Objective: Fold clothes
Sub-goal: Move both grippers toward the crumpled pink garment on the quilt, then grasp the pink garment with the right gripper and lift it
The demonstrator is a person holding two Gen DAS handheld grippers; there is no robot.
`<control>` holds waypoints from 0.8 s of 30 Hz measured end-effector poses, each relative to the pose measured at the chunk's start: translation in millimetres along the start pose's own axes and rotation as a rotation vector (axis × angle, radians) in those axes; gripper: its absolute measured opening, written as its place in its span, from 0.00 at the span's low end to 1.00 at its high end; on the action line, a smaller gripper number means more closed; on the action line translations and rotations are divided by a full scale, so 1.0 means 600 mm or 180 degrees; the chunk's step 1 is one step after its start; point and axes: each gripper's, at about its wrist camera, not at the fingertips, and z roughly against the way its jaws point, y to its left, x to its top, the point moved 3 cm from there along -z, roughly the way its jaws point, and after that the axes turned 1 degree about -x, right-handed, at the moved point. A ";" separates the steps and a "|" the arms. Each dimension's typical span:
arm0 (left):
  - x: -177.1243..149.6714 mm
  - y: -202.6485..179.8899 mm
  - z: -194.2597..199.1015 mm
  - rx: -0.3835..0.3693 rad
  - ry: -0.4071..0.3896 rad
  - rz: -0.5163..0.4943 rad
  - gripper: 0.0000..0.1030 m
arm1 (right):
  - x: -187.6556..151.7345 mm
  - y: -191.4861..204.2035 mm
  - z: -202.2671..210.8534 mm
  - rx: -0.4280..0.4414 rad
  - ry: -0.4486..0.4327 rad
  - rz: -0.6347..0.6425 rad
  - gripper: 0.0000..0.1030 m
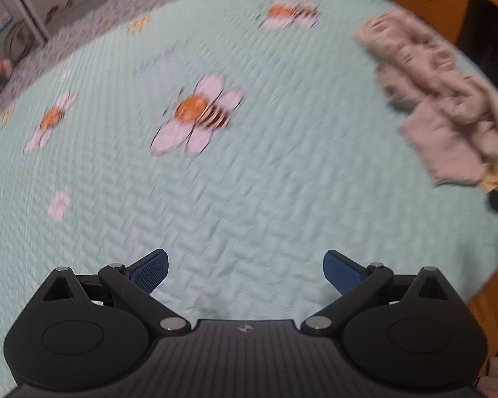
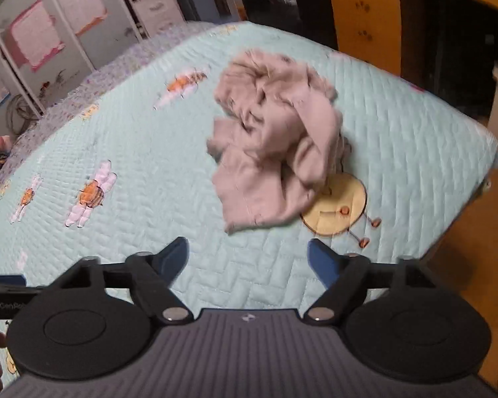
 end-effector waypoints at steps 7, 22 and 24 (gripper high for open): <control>-0.002 0.019 -0.039 -0.0117 0.0073 0.0019 0.97 | 0.065 0.026 -0.026 -0.0503 -0.0592 0.0611 0.88; 0.024 0.030 -0.060 -0.0320 0.0098 0.0134 0.96 | 0.101 -0.001 -0.174 -0.0745 -0.0431 0.0455 0.50; 0.025 0.033 -0.060 -0.0330 0.0094 0.0142 0.95 | 0.095 -0.003 -0.164 -0.0670 -0.0555 0.0402 0.39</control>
